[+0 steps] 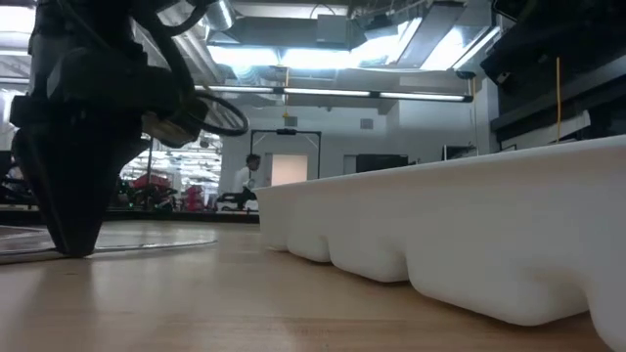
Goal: Sort silverware
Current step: Put the silver table knife into the silverware tray
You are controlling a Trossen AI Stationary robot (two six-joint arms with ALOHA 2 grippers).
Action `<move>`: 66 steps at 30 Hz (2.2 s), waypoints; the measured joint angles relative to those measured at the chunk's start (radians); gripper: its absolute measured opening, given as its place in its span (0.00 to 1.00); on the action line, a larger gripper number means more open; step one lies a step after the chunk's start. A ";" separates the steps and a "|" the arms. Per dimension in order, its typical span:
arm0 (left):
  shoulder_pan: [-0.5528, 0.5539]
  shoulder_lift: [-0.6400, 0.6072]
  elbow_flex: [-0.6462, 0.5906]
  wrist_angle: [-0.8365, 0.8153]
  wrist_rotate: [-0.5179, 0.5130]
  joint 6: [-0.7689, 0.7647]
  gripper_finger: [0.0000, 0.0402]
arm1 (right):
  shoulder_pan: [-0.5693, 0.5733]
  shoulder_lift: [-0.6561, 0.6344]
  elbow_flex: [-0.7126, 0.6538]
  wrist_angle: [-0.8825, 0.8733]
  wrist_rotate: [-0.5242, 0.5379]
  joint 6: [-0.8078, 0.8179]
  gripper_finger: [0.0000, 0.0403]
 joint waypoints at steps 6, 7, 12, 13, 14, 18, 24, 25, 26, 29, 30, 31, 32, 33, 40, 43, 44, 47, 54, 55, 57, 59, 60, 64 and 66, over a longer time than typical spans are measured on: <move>0.019 0.030 0.000 0.000 0.006 -0.003 0.26 | 0.000 0.000 0.000 -0.001 0.000 0.000 0.31; 0.022 0.035 0.000 -0.002 0.010 -0.001 0.24 | 0.000 0.000 0.000 -0.001 0.000 0.000 0.31; 0.036 0.039 0.002 -0.032 0.043 0.002 0.14 | 0.000 0.000 0.000 -0.002 0.000 0.000 0.31; 0.037 0.039 0.002 -0.044 0.047 0.005 0.12 | 0.000 0.000 0.000 -0.002 0.001 0.000 0.31; 0.037 0.039 0.002 -0.049 0.049 0.010 0.10 | 0.000 0.000 0.000 -0.003 0.000 0.000 0.31; 0.037 0.039 0.002 -0.053 0.051 0.049 0.05 | 0.000 0.000 0.000 -0.007 0.000 0.000 0.31; 0.037 0.039 0.000 -0.037 0.051 0.070 0.07 | 0.000 0.000 0.000 -0.008 0.000 0.000 0.31; 0.037 0.037 -0.001 -0.032 0.051 0.079 0.07 | 0.000 0.000 0.000 -0.011 0.000 0.000 0.31; 0.037 0.033 -0.003 -0.028 0.051 0.088 0.08 | 0.000 0.000 0.000 -0.015 0.000 0.000 0.31; 0.037 0.017 -0.005 -0.018 0.051 0.094 0.07 | 0.000 0.000 0.000 -0.021 0.000 0.000 0.31; 0.037 0.013 -0.005 -0.019 0.050 0.094 0.07 | 0.000 0.000 0.000 -0.020 0.000 0.000 0.31; 0.037 0.008 -0.005 -0.019 0.050 0.093 0.07 | 0.000 0.000 0.000 -0.020 0.000 0.000 0.31; 0.037 0.004 -0.005 -0.018 0.050 0.093 0.07 | 0.000 0.000 0.000 -0.020 0.000 0.000 0.31; 0.037 0.001 -0.006 -0.016 0.050 0.093 0.07 | 0.000 0.000 0.000 -0.020 0.000 0.000 0.31; 0.037 -0.013 -0.007 -0.014 0.050 0.088 0.08 | 0.000 0.000 0.000 -0.020 0.000 0.000 0.31; 0.037 -0.014 -0.007 -0.013 0.050 0.082 0.08 | 0.000 0.000 0.000 -0.020 0.000 0.000 0.31; 0.037 -0.014 -0.007 -0.013 0.050 0.081 0.08 | 0.000 0.000 0.000 -0.020 0.000 0.000 0.31; 0.037 -0.015 -0.006 -0.013 0.050 0.063 0.08 | 0.000 0.000 0.000 -0.020 0.000 0.000 0.31; 0.032 -0.012 -0.006 -0.010 0.047 0.031 0.09 | 0.000 0.000 0.000 -0.020 0.000 0.000 0.31; 0.029 -0.009 -0.004 -0.010 0.045 0.030 0.10 | 0.000 0.000 0.000 -0.020 0.000 0.000 0.31; 0.026 -0.008 -0.004 -0.004 0.044 0.035 0.11 | 0.000 0.000 0.000 -0.020 0.000 0.000 0.31; 0.021 -0.008 -0.004 0.006 0.044 0.055 0.14 | 0.000 0.000 0.000 -0.019 0.000 0.001 0.31; 0.019 -0.008 -0.004 0.014 0.044 0.063 0.16 | 0.000 0.000 0.000 -0.018 0.000 0.002 0.31; 0.009 -0.007 -0.004 0.024 0.043 0.093 0.24 | 0.000 0.000 0.000 -0.016 -0.007 0.002 0.31; 0.008 -0.006 -0.003 0.026 0.040 0.102 0.27 | 0.000 0.000 0.000 -0.011 -0.007 0.003 0.31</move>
